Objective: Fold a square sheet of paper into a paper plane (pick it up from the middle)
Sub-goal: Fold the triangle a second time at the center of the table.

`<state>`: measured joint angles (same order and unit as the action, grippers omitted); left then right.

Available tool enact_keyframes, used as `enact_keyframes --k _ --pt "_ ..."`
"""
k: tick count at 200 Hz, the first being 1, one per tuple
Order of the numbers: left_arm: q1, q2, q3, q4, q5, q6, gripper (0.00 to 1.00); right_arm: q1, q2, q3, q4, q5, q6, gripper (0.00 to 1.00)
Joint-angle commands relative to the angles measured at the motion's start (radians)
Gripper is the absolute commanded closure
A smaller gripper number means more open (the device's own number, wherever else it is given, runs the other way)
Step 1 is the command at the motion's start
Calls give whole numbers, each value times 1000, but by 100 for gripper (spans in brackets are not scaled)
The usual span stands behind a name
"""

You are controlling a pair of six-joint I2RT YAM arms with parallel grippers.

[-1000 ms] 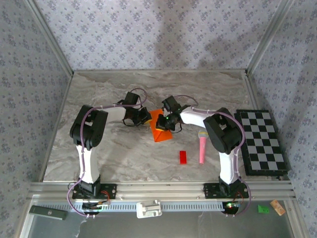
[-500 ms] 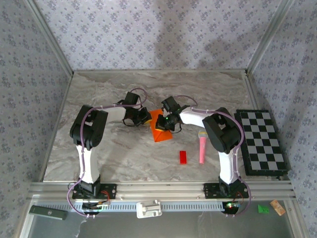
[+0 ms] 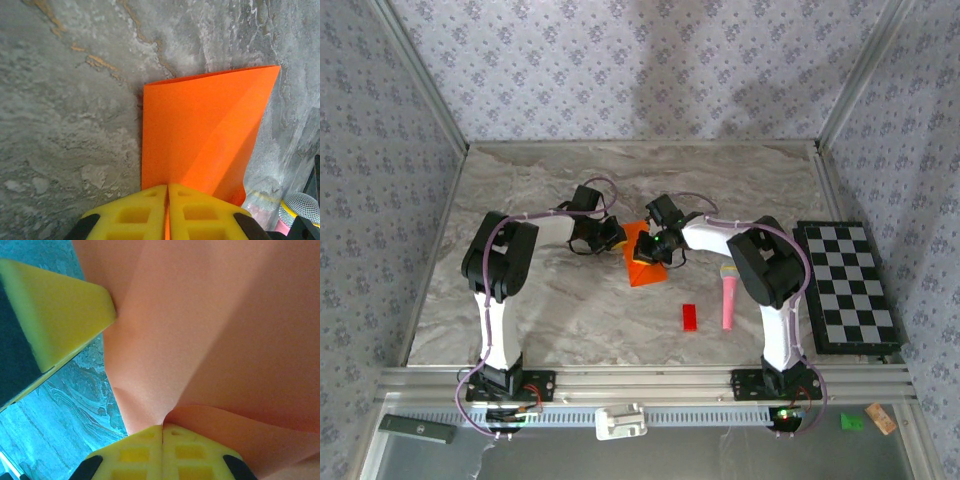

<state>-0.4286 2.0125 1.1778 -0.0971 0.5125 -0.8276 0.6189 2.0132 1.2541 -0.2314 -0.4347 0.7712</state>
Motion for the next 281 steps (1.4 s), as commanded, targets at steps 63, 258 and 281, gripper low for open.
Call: enact_keyframes --k 63,258,281 --pt "-19 55 -14 -62 -25 3 90 1 25 30 -26 1 -6 100" --pt "44 -19 140 -168 -39 47 86 -4 65 15 -75 12 -7 68" --pt "68 -56 138 -167 -46 41 82 -5 68 15 -77 12 -8 64"
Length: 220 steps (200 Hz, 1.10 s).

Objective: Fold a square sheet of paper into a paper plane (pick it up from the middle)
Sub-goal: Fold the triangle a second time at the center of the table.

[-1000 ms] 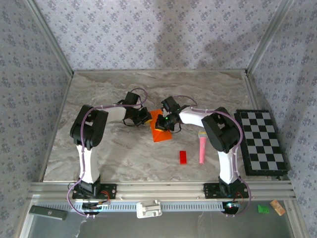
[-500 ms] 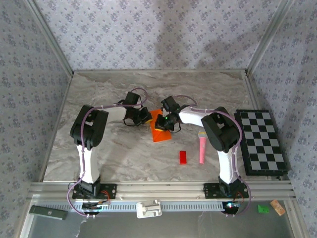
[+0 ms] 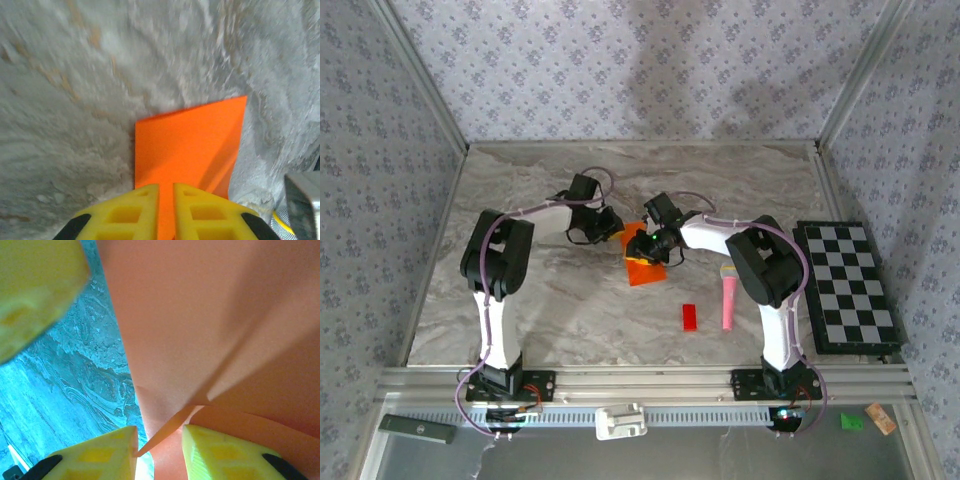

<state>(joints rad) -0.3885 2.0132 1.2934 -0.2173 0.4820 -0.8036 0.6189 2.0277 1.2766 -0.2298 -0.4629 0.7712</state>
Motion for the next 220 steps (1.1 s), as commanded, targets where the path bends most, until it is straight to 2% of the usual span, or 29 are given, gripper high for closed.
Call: enact_keyframes --k 1,40,113,181,220 --pt "28 -60 21 -47 -17 16 82 -5 54 -8 -79 40 -8 64" --pt "34 -141 -70 -6 -27 -21 75 -8 51 -20 -73 44 -9 57" --pt "-1 -232 -239 82 15 -106 71 -10 39 -48 -62 50 -18 51" --pt "-46 -236 -288 122 38 -150 81 -18 28 -75 -29 43 -16 68" --pt "-73 -229 -293 133 49 -163 85 -24 31 -76 -27 39 -16 74"
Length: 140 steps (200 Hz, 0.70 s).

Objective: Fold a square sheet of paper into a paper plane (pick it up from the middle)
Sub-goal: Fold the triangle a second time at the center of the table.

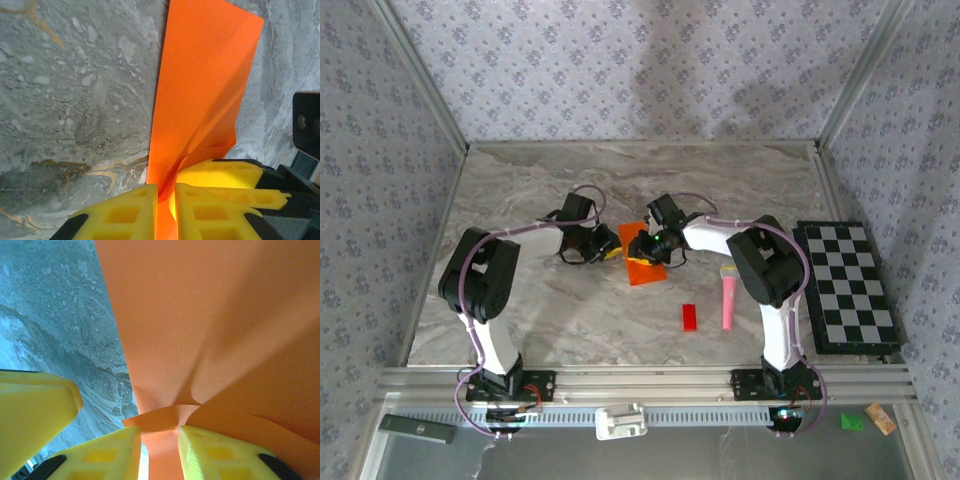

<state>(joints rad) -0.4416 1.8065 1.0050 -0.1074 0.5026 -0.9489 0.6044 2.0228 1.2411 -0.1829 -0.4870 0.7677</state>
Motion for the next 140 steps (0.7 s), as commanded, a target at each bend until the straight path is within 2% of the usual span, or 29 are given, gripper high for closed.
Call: enact_keyframes --k 1,49,77,140 --pt "-21 -21 -5 23 28 -17 85 -9 36 -40 -74 63 -13 74" --pt "-48 -7 -2 33 28 -28 89 -10 47 -37 -92 62 -16 89" --pt "-57 12 11 31 30 -25 92 -9 51 -34 -100 61 -18 95" --pt "-75 53 50 6 11 -10 95 -9 53 -31 -104 61 -19 97"
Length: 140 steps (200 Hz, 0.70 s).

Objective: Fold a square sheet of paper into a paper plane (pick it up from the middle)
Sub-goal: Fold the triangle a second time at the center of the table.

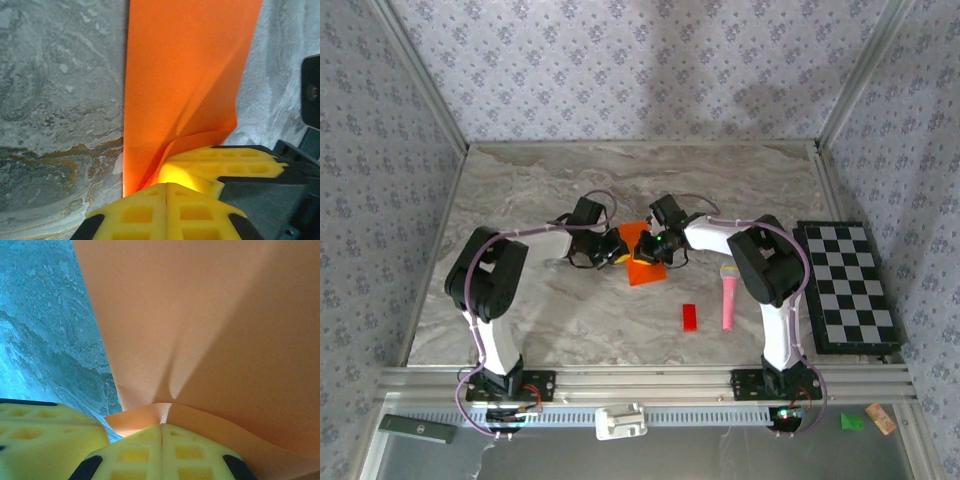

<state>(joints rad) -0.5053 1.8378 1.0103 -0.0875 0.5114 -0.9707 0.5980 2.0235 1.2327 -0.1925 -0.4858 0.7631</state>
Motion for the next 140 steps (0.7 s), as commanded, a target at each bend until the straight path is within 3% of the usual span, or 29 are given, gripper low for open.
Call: enact_keyframes --k 1,140 --pt "-12 22 46 -15 2 12 95 -4 52 -22 -94 59 -14 97" --pt "-27 73 102 -166 -131 96 97 -4 40 -23 -84 49 -13 97"
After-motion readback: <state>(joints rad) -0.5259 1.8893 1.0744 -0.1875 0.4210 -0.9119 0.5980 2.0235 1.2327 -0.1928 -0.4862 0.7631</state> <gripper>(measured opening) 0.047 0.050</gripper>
